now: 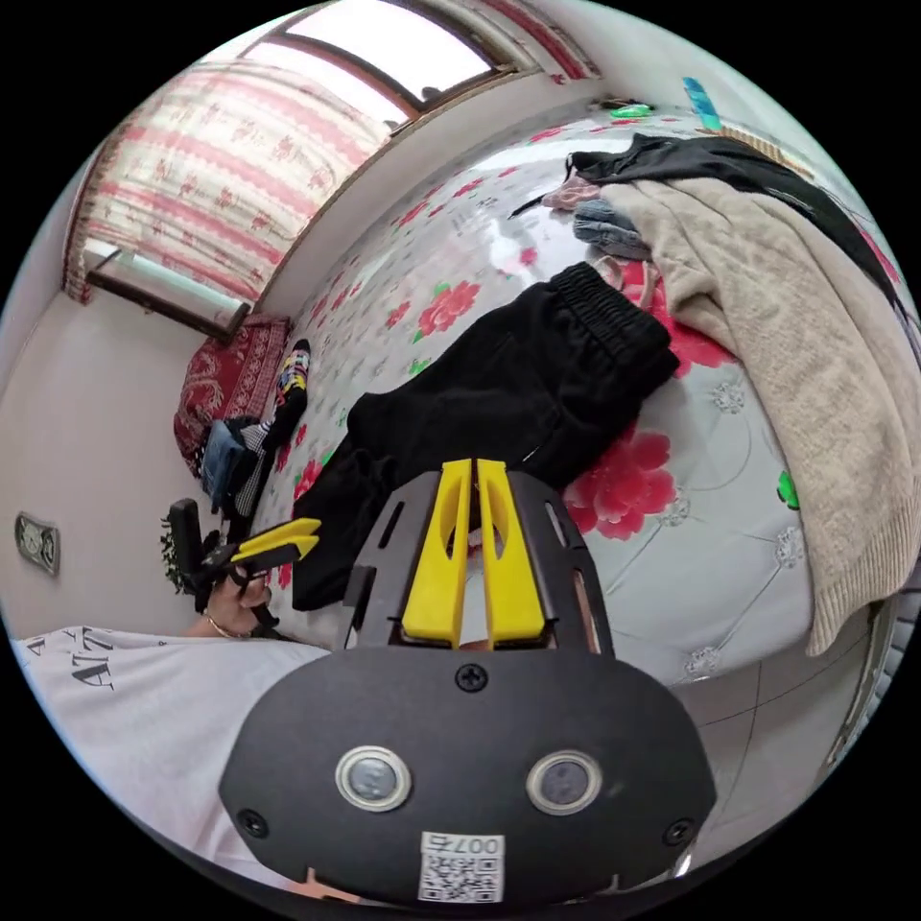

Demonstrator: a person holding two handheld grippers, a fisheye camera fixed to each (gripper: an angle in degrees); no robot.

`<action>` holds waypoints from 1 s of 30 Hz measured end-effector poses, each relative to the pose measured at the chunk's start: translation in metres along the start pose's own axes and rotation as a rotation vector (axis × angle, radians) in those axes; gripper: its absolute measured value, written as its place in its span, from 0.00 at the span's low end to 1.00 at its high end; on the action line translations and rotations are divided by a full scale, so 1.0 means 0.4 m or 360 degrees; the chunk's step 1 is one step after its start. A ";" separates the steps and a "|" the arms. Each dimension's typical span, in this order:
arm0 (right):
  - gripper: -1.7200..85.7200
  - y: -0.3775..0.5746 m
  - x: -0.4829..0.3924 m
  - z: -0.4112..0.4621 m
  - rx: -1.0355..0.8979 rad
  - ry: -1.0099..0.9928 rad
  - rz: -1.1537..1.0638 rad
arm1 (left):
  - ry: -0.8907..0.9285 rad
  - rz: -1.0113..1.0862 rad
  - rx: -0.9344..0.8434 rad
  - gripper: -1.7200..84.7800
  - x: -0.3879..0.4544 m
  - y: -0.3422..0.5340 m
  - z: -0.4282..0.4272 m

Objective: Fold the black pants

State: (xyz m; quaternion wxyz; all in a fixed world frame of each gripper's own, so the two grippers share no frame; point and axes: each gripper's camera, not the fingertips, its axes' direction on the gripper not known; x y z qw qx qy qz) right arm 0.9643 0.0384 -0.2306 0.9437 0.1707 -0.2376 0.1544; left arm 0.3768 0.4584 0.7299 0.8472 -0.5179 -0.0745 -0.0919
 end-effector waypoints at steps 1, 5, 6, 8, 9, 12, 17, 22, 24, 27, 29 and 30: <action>0.06 -0.006 0.052 -0.025 0.0048 -0.0008 0.0082 | -0.0054 -0.0012 -0.0008 0.14 -0.007 0.019 -0.004; 0.10 -0.033 0.198 -0.062 0.0144 -0.0111 0.0330 | -0.0131 -0.0280 -0.0027 0.10 -0.089 0.103 -0.013; 0.11 -0.043 0.239 -0.061 0.0162 -0.0145 0.0398 | -0.0135 -0.0340 -0.0032 0.10 -0.105 0.115 -0.014; 0.13 -0.059 0.292 -0.047 0.0172 -0.0194 0.0487 | -0.0177 -0.0570 0.0000 0.10 -0.156 0.163 -0.024; 0.13 -0.068 0.320 -0.029 0.0164 -0.0265 0.0526 | -0.0180 -0.0624 0.0017 0.09 -0.166 0.174 -0.028; 0.14 -0.088 0.346 0.029 0.0103 -0.0372 0.0530 | -0.0175 -0.0840 0.0106 0.09 -0.202 0.225 -0.045; 0.10 -0.124 0.327 0.083 0.0039 -0.0315 0.0519 | -0.0161 -0.1084 0.0150 0.09 -0.247 0.277 -0.038; 0.06 -0.171 0.225 0.054 0.0032 -0.0326 0.0376 | -0.0097 -0.1266 0.0238 0.09 -0.296 0.301 -0.047; 0.04 -0.197 0.039 0.026 0.0016 -0.0287 -0.0060 | -0.0086 -0.1322 0.0285 0.09 -0.314 0.311 -0.060; 0.04 -0.174 -0.243 0.039 -0.0087 -0.0221 -0.0653 | -0.0099 -0.1387 0.0336 0.09 -0.347 0.328 -0.084; 0.04 -0.116 -0.401 0.066 -0.0150 -0.0267 -0.1001 | -0.0105 -0.1444 0.0385 0.09 -0.371 0.346 -0.108; 0.04 -0.064 -0.494 0.090 -0.0192 -0.0337 -0.1198 | -0.0103 -0.1457 0.0404 0.09 -0.376 0.352 -0.114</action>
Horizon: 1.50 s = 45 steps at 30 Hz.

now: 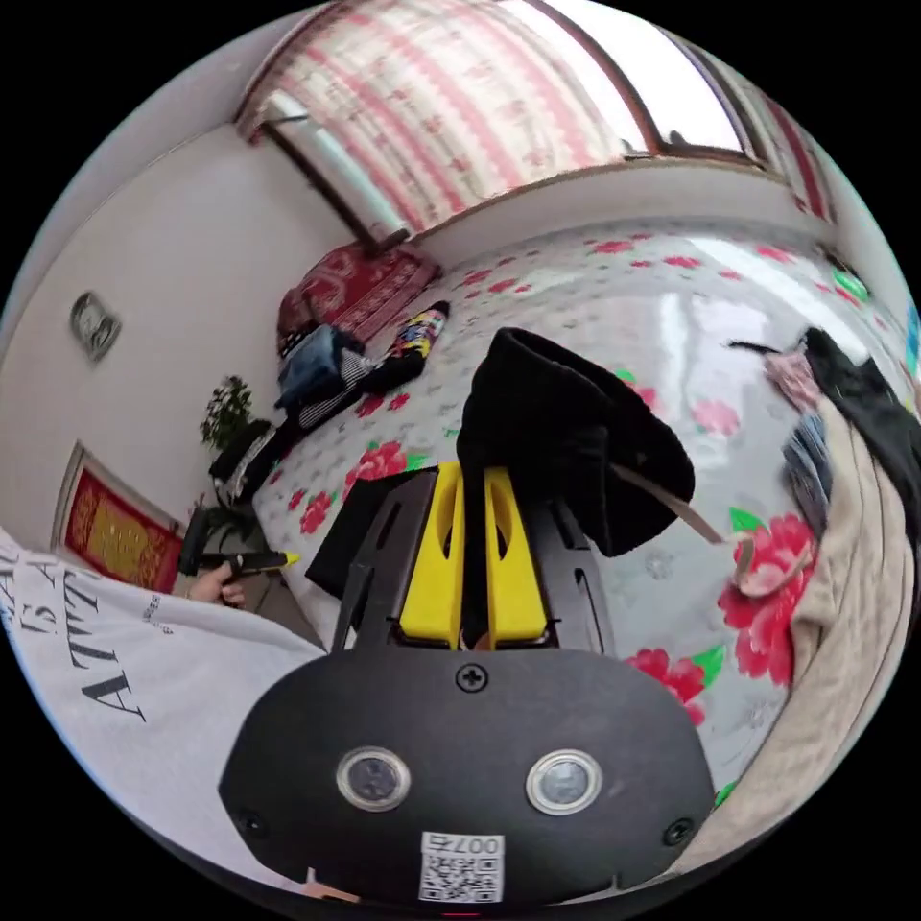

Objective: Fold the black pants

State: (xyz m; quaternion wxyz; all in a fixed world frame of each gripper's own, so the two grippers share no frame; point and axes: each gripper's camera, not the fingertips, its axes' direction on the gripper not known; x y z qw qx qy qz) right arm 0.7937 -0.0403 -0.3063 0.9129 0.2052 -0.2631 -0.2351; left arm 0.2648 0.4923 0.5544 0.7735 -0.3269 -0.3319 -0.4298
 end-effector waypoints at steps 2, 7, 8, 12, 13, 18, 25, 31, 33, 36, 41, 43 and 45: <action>0.04 -0.020 -0.131 0.087 -0.0080 -0.0176 -0.0263 | 0.0026 -0.0054 0.0053 0.09 -0.029 -0.005 -0.026; 0.07 0.054 -0.386 0.487 -0.0665 -0.0562 -0.0590 | 0.0021 -0.0151 0.0084 0.09 -0.098 -0.004 -0.061; 0.07 0.069 -0.395 0.525 -0.0746 -0.0565 -0.0593 | 0.0028 -0.0185 0.0084 0.10 -0.117 -0.003 -0.069; 0.10 0.109 -0.317 0.555 -0.0741 -0.0759 -0.0399 | 0.0060 -0.0234 0.0098 0.10 -0.171 0.003 -0.097; 0.10 0.110 -0.257 0.533 -0.0673 -0.0751 -0.0303 | 0.0083 -0.0249 0.0095 0.11 -0.189 0.004 -0.103; 0.12 0.171 0.084 0.443 -0.0468 -0.0628 0.0314 | 0.0235 -0.0330 0.0137 0.13 -0.260 -0.006 -0.132; 0.14 0.322 0.368 0.413 -0.0352 -0.0569 0.0829 | 0.0440 -0.0206 0.0158 0.20 -0.282 -0.122 -0.184; 0.15 0.314 0.410 0.550 -0.0459 -0.0627 0.0770 | 0.0436 0.0049 -0.0081 0.28 -0.227 -0.281 -0.128; 0.15 0.306 0.415 0.611 -0.0558 -0.0595 0.0726 | 0.0447 0.0085 -0.0200 0.29 -0.217 -0.325 -0.080; 0.14 0.306 0.435 0.683 -0.0631 -0.0634 0.0749 | 0.0279 0.0138 -0.0312 0.23 -0.202 -0.385 -0.039; 0.11 0.318 0.431 0.695 -0.0589 -0.0639 0.0883 | 0.0384 0.0331 -0.0542 0.13 -0.199 -0.467 -0.020; 0.10 0.282 0.372 0.665 -0.0533 -0.0585 0.0834 | 0.0453 0.0415 -0.0517 0.11 -0.199 -0.485 -0.062; 0.09 0.232 0.307 0.647 -0.0496 -0.0581 0.0757 | 0.0582 0.0464 -0.0477 0.10 -0.201 -0.504 -0.119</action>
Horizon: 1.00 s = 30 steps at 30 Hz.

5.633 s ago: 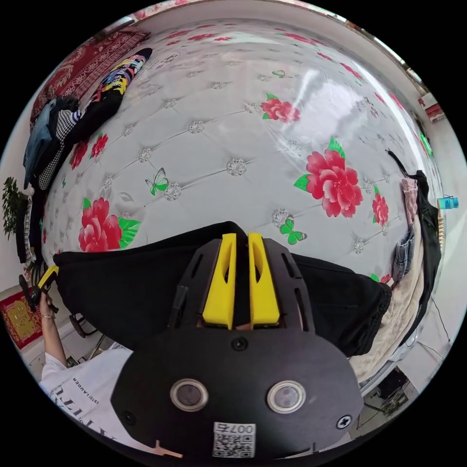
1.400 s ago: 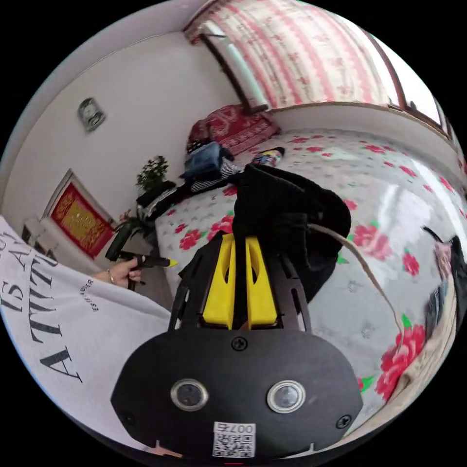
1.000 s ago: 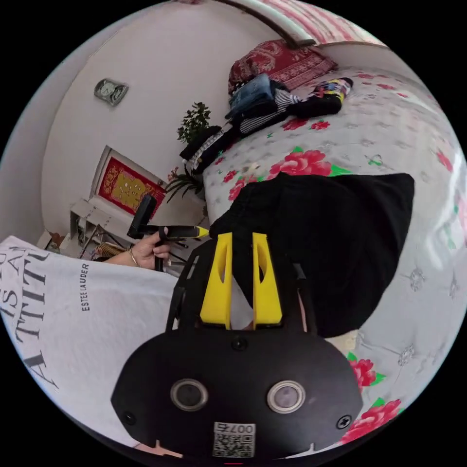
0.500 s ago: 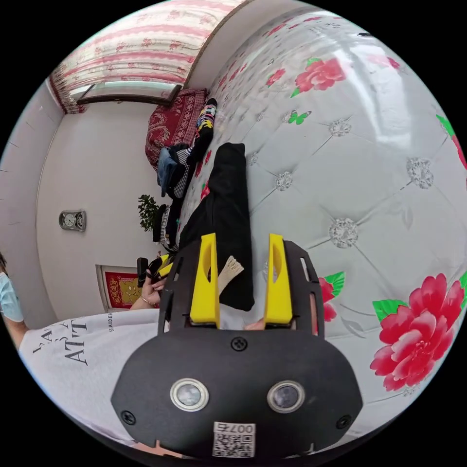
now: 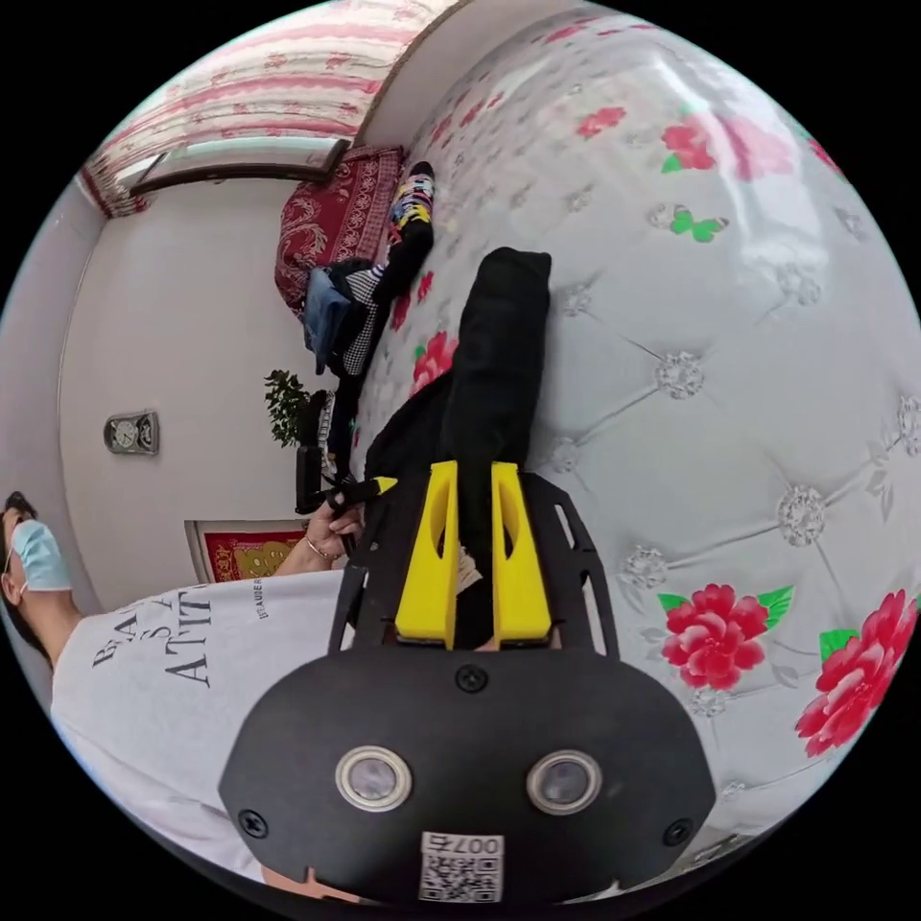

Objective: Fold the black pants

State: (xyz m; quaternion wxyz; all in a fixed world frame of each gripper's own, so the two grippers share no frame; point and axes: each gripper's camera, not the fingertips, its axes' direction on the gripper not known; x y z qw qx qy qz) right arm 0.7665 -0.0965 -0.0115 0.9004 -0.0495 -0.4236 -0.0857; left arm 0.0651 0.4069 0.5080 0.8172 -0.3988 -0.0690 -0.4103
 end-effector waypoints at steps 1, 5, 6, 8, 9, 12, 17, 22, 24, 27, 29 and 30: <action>0.09 -0.007 -0.030 0.004 0.0002 0.0011 -0.0027 | 0.0051 0.0054 0.0044 0.10 0.013 -0.002 -0.045; 0.08 -0.111 -0.252 0.064 0.0034 0.0053 -0.0264 | 0.0086 0.0174 0.0184 0.10 0.016 -0.035 -0.245; 0.08 -0.160 -0.314 0.090 0.0041 0.0040 -0.0327 | 0.0081 0.0185 0.0216 0.10 0.011 -0.043 -0.282; 0.07 -0.247 -0.415 0.139 0.0043 0.0016 -0.0454 | 0.0022 0.0245 0.0378 0.10 -0.006 -0.079 -0.453; 0.07 -0.313 -0.486 0.177 0.0041 -0.0016 -0.0543 | -0.0003 0.0269 0.0424 0.10 -0.009 -0.089 -0.501; 0.07 -0.504 -0.669 0.290 0.0032 -0.0177 -0.0740 | -0.0146 0.0389 0.0659 0.10 -0.030 -0.144 -0.755; 0.07 -0.834 -0.976 0.537 0.0042 -0.0324 -0.0983 | -0.0474 0.0257 0.1033 0.11 -0.098 -0.280 -1.174; 0.08 -1.081 -1.068 0.866 0.0145 0.0066 -0.0839 | -0.0810 -0.0274 0.1057 0.18 -0.321 -0.380 -1.280; 0.08 -1.071 -0.998 0.942 0.0101 0.0135 -0.0807 | -0.0830 -0.0413 0.0985 0.20 -0.414 -0.351 -1.228; 0.07 -0.947 -0.810 1.038 -0.0095 0.0278 -0.0872 | -0.0909 -0.0364 0.0953 0.18 -0.498 -0.239 -1.033; 0.06 -0.814 -0.655 1.072 -0.0251 0.0516 -0.0894 | -0.0930 -0.0265 0.0760 0.16 -0.529 -0.151 -0.800; 0.06 -0.708 -0.546 1.077 -0.0350 0.0705 -0.0867 | -0.0934 -0.0243 0.0687 0.15 -0.532 -0.131 -0.734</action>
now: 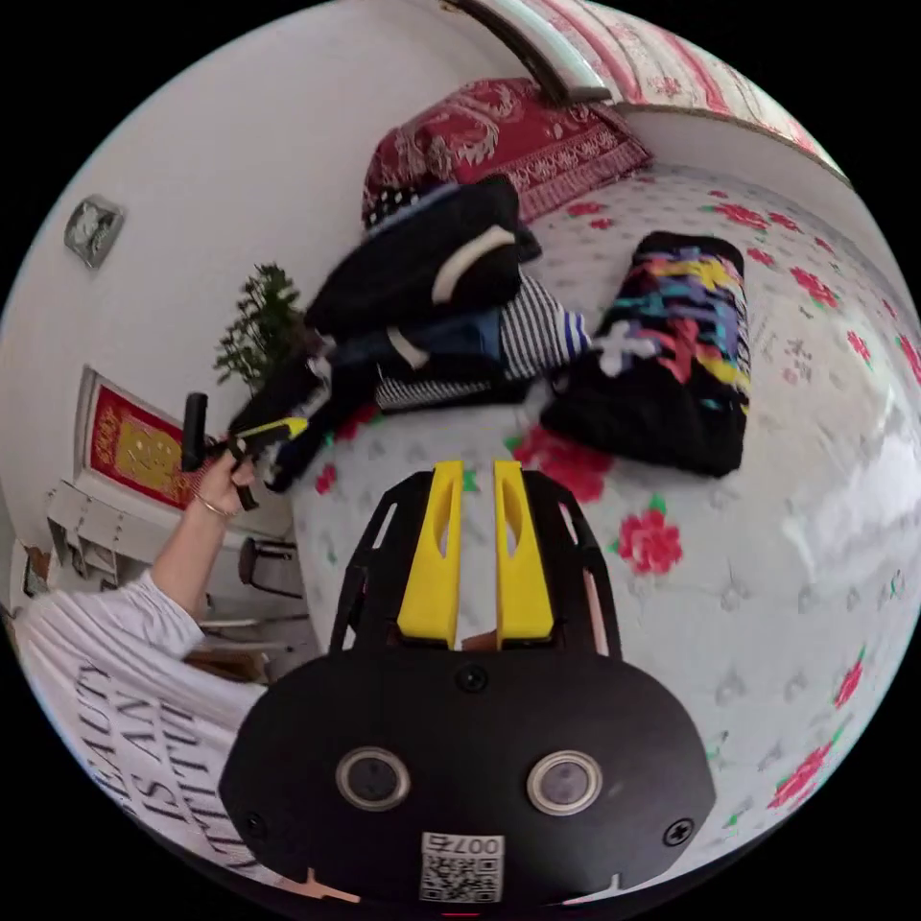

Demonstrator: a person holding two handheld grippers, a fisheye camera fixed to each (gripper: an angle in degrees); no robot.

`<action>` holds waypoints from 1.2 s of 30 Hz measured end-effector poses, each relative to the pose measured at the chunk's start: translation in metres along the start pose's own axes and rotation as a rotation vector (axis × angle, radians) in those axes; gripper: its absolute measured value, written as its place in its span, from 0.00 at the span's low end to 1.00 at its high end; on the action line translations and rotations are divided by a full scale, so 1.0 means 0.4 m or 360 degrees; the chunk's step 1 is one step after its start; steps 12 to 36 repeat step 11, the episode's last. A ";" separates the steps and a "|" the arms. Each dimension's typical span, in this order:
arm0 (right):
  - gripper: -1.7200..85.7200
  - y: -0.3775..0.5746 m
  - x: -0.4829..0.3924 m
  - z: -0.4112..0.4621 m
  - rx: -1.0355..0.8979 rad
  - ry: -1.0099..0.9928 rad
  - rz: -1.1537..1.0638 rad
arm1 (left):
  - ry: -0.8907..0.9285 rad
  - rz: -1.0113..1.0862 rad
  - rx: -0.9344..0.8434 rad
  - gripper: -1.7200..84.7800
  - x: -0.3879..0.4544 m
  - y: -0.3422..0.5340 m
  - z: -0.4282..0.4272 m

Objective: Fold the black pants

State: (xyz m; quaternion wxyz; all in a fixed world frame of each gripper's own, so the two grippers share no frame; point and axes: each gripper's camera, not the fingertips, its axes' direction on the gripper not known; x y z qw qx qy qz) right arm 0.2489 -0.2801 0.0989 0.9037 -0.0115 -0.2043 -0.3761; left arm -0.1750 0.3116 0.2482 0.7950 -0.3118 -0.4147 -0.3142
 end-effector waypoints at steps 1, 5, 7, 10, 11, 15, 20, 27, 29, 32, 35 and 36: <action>0.06 0.073 0.013 0.027 -0.0080 0.0062 0.0025 | -0.0027 0.0091 -0.0117 0.13 0.060 0.095 0.080; 0.05 0.576 0.054 0.078 -0.0606 0.0282 0.0295 | -0.0099 0.0465 -0.0419 0.04 0.329 0.379 0.272; 0.04 0.737 0.038 0.053 -0.0786 0.0348 0.0392 | -0.0044 0.0714 -0.0556 0.02 0.454 0.465 0.331; 0.04 0.915 -0.012 0.022 -0.0957 0.0549 0.0452 | 0.0029 0.1102 -0.0782 0.01 0.628 0.579 0.422; 0.04 0.930 -0.014 0.025 -0.0966 0.0558 0.0466 | 0.0024 0.1240 -0.0831 0.01 0.684 0.615 0.448; 0.04 0.930 -0.014 0.025 -0.0966 0.0558 0.0466 | 0.0024 0.1240 -0.0831 0.01 0.684 0.615 0.448; 0.04 0.930 -0.014 0.025 -0.0966 0.0558 0.0466 | 0.0024 0.1240 -0.0831 0.01 0.684 0.615 0.448; 0.04 0.930 -0.014 0.025 -0.0966 0.0558 0.0466 | 0.0024 0.1240 -0.0831 0.01 0.684 0.615 0.448; 0.04 0.930 -0.014 0.025 -0.0966 0.0558 0.0466 | 0.0024 0.1240 -0.0831 0.01 0.684 0.615 0.448; 0.04 0.930 -0.014 0.025 -0.0966 0.0558 0.0466 | 0.0024 0.1240 -0.0831 0.01 0.684 0.615 0.448; 0.04 0.930 -0.014 0.025 -0.0966 0.0558 0.0466 | 0.0024 0.1240 -0.0831 0.01 0.684 0.615 0.448; 0.04 0.930 -0.014 0.025 -0.0966 0.0558 0.0466 | 0.0024 0.1240 -0.0831 0.01 0.684 0.615 0.448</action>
